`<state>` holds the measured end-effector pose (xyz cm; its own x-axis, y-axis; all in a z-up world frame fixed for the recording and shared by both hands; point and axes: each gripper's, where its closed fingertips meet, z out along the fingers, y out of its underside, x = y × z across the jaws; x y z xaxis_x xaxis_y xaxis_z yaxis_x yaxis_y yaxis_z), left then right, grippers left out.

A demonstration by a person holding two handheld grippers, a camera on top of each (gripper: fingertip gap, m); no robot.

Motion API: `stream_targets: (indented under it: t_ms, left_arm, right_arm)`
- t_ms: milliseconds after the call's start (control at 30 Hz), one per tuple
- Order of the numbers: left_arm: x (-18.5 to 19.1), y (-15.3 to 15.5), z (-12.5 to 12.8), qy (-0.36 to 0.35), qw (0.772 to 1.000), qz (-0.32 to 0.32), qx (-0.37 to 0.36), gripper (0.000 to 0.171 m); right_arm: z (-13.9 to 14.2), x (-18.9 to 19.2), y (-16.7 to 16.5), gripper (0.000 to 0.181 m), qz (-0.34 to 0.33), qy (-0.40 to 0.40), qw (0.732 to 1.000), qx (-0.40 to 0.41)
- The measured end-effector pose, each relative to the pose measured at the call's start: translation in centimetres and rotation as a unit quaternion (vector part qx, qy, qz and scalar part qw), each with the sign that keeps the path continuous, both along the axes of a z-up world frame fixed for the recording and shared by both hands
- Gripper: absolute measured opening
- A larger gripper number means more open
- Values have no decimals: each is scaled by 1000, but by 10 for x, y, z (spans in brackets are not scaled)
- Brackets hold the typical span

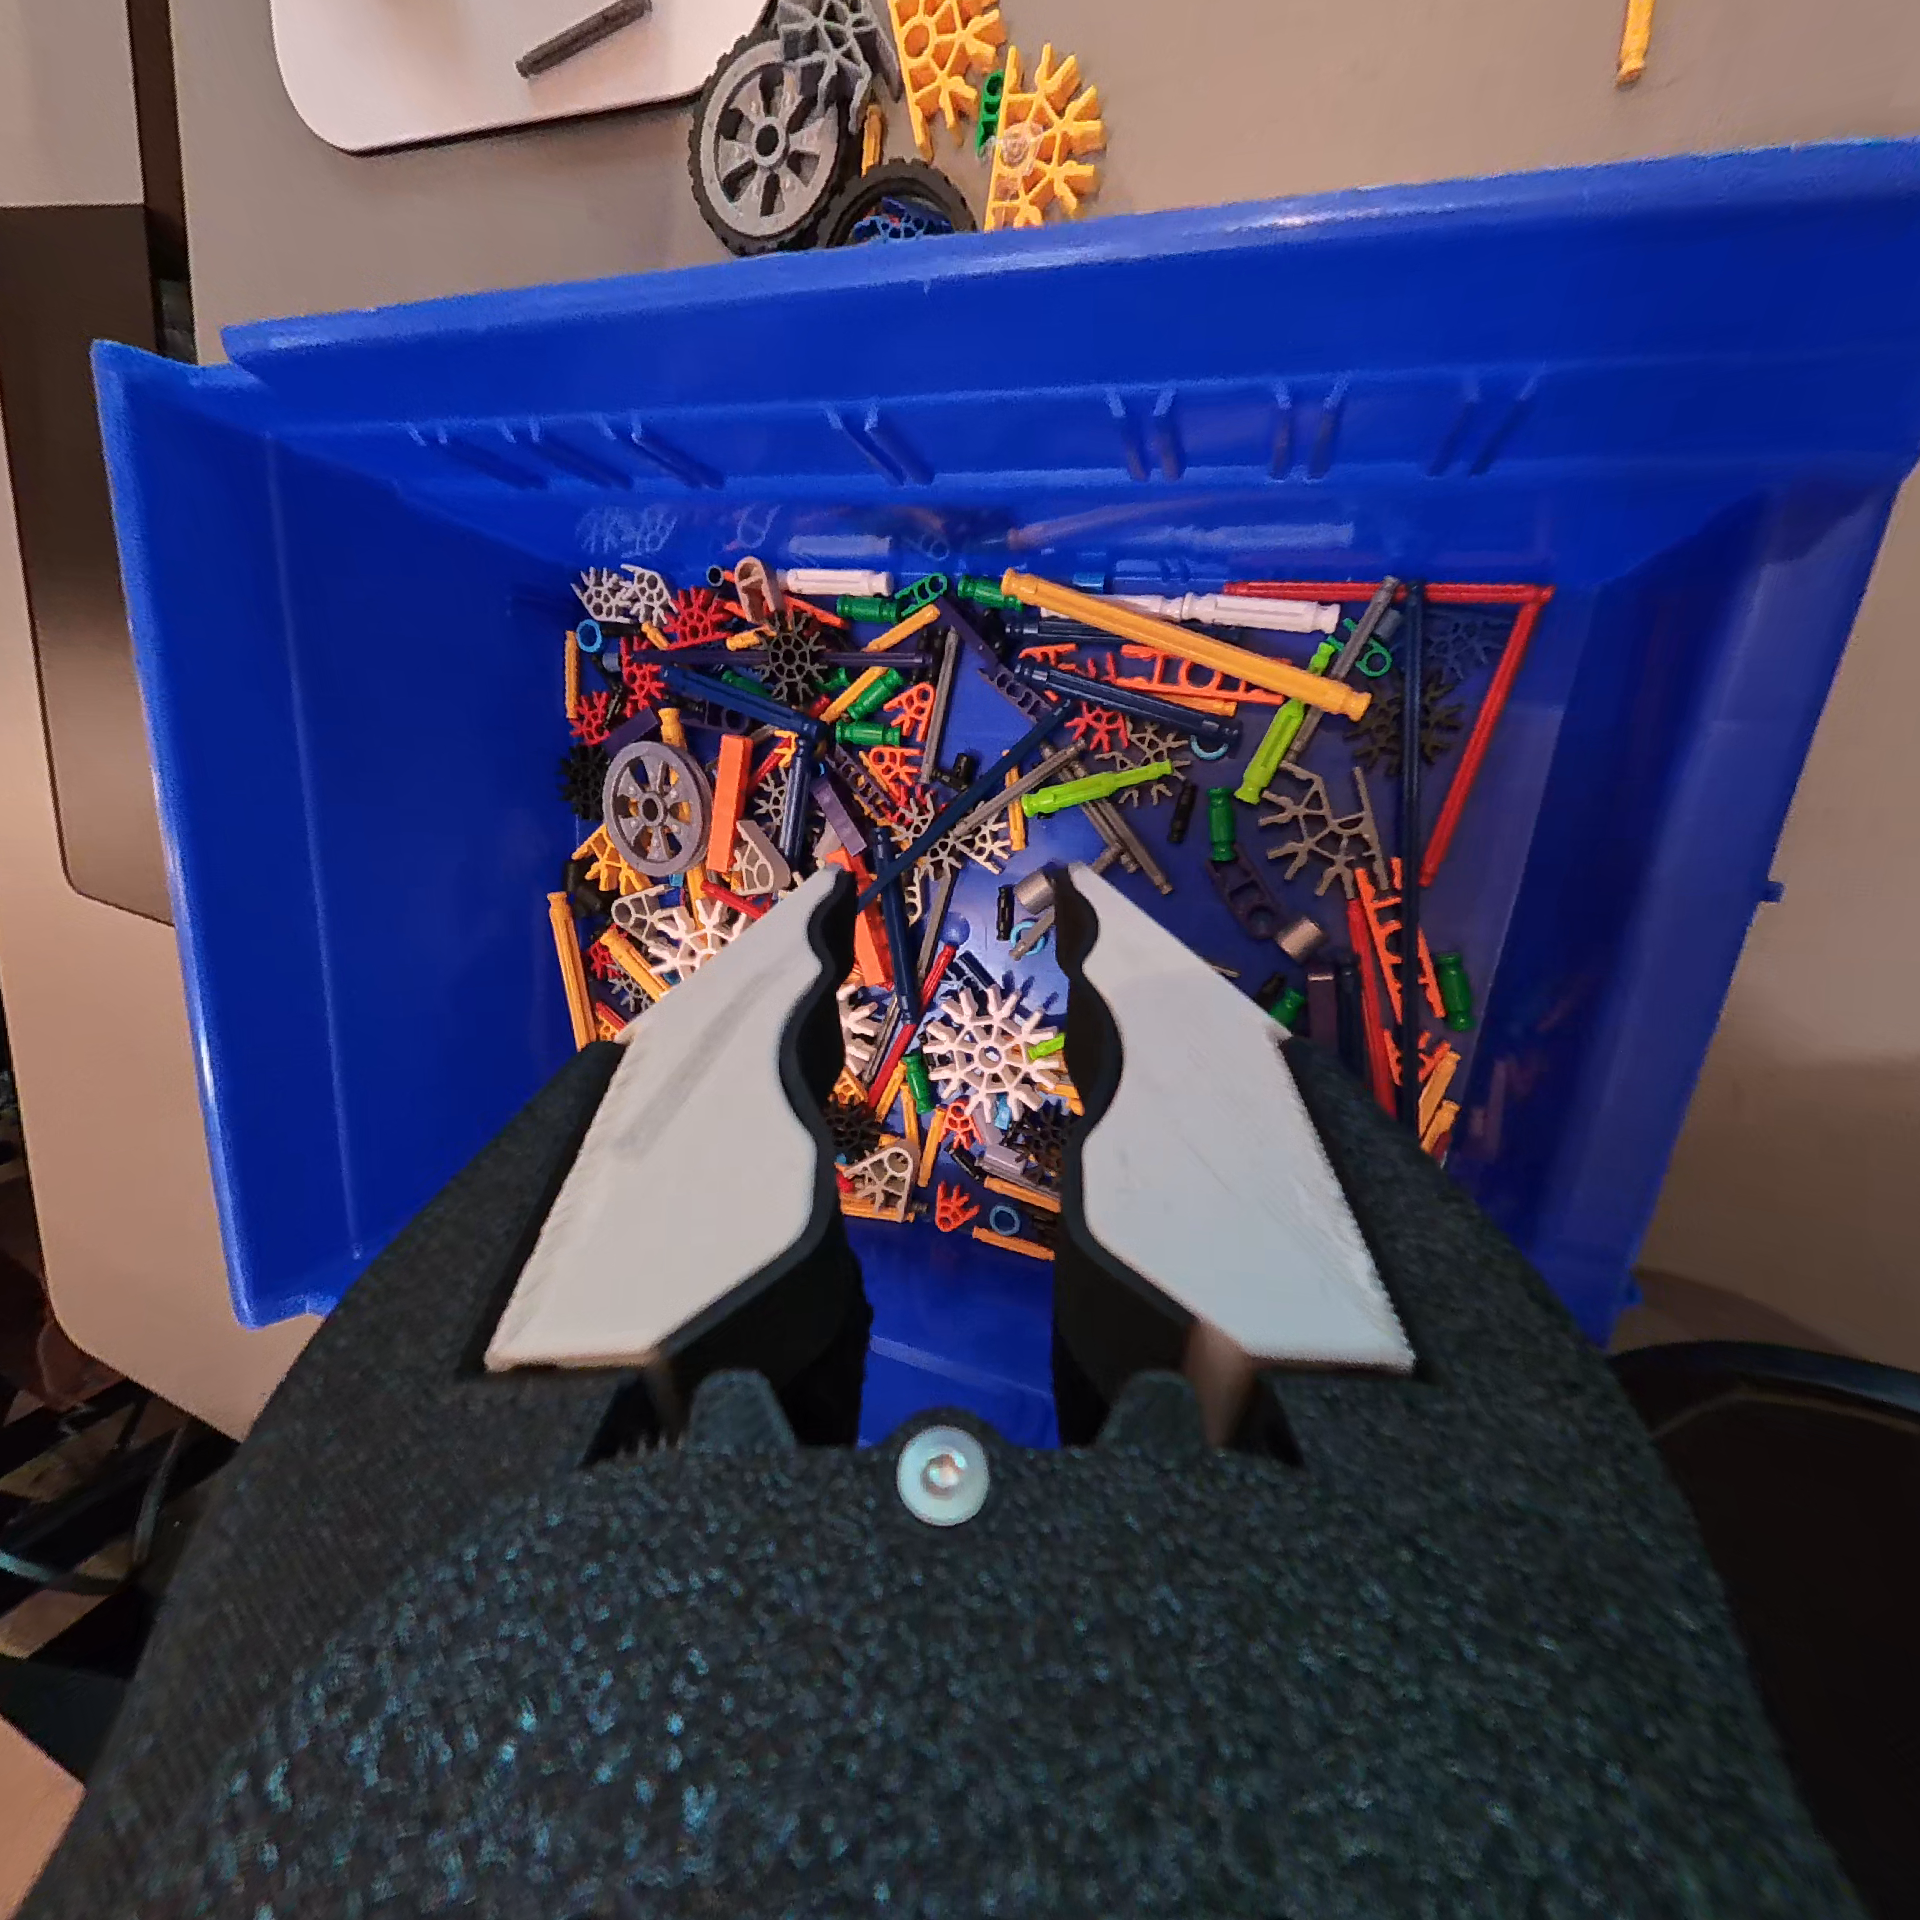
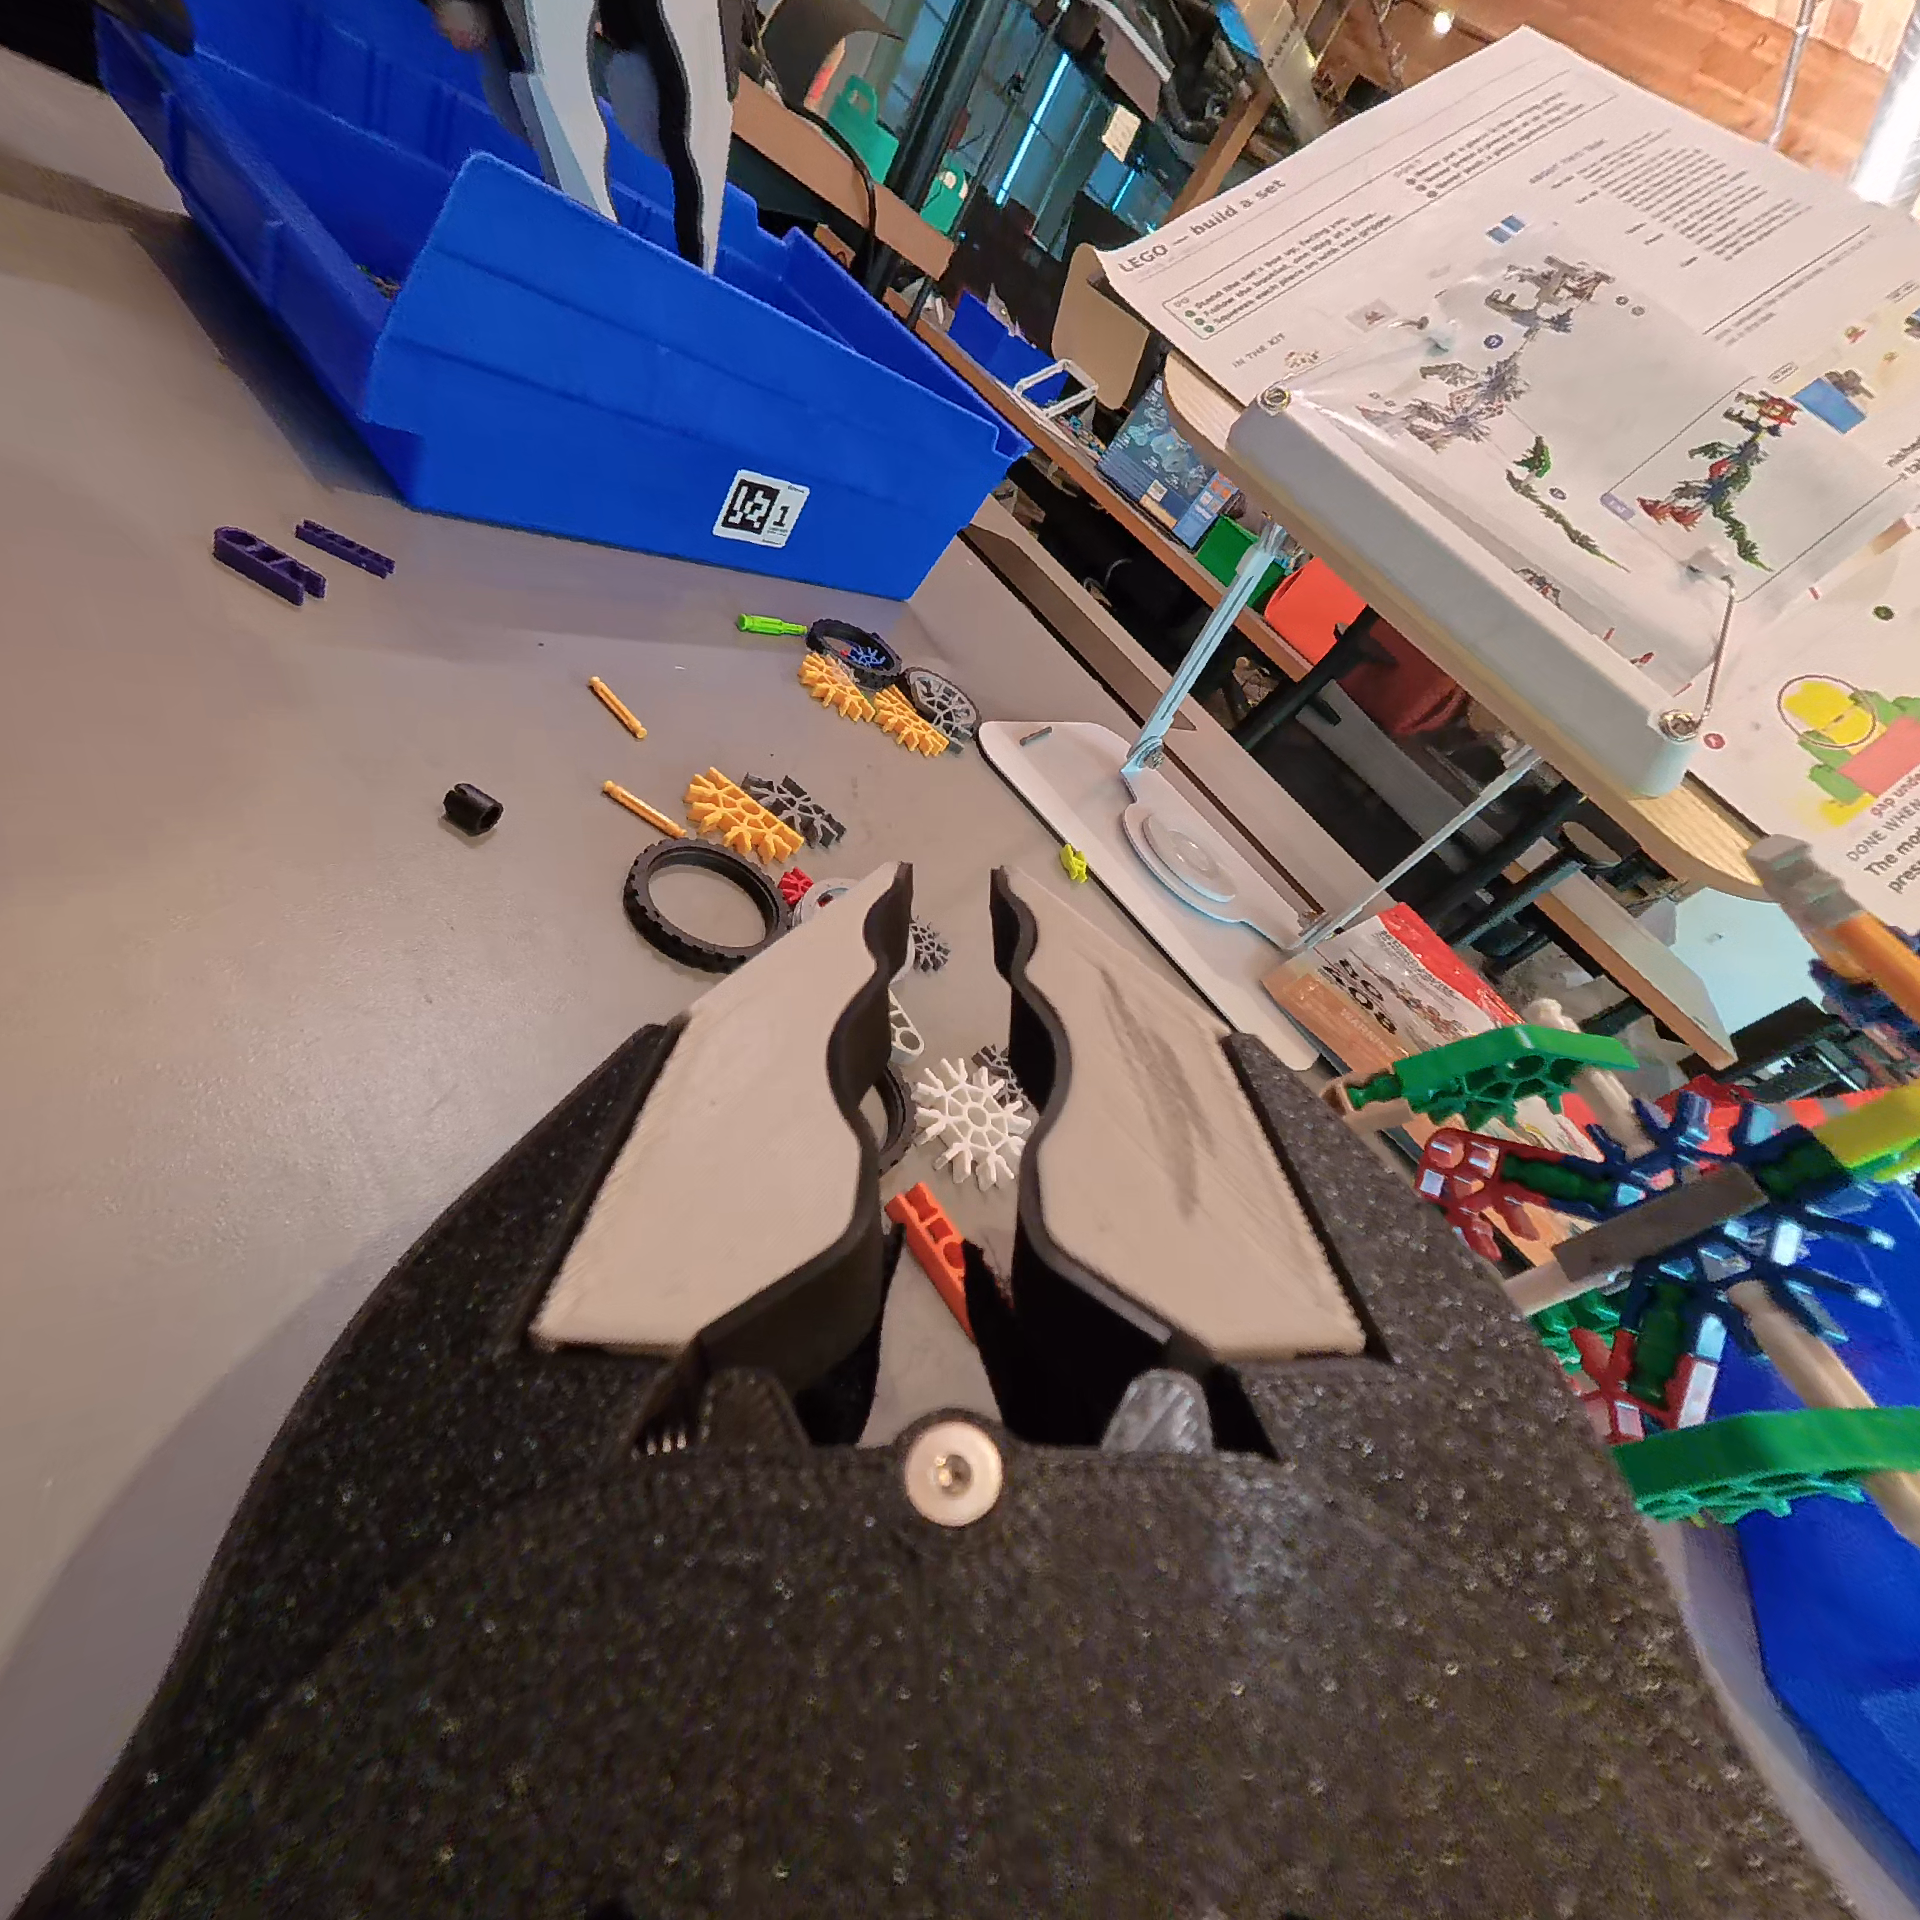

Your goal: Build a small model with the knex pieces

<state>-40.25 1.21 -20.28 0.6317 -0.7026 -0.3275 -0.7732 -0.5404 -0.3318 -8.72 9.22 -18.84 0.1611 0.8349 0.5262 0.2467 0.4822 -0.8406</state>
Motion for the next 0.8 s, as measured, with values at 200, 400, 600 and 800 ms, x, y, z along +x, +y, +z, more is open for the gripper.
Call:
stream_targets:
  t_ms: [200,400,600,800]
  left_arm:
    - [1,4,0,4,1000,-2,-8,36]
    - [0,6,-1,8,1000,0,-14,36]
    - [-1,5,-2,12,1000,2,-20,36]
    - [-8,2,0,15,1000,11,-21,35]
  right_arm:
    - [1,1,2,14,-1,4,1000,-4]
    - [2,2,1,14,2,6,1000,-8]
    - [1,1,1,14,2,4,1000,-6]
    - [2,2,1,14,4,7,1000,-10]
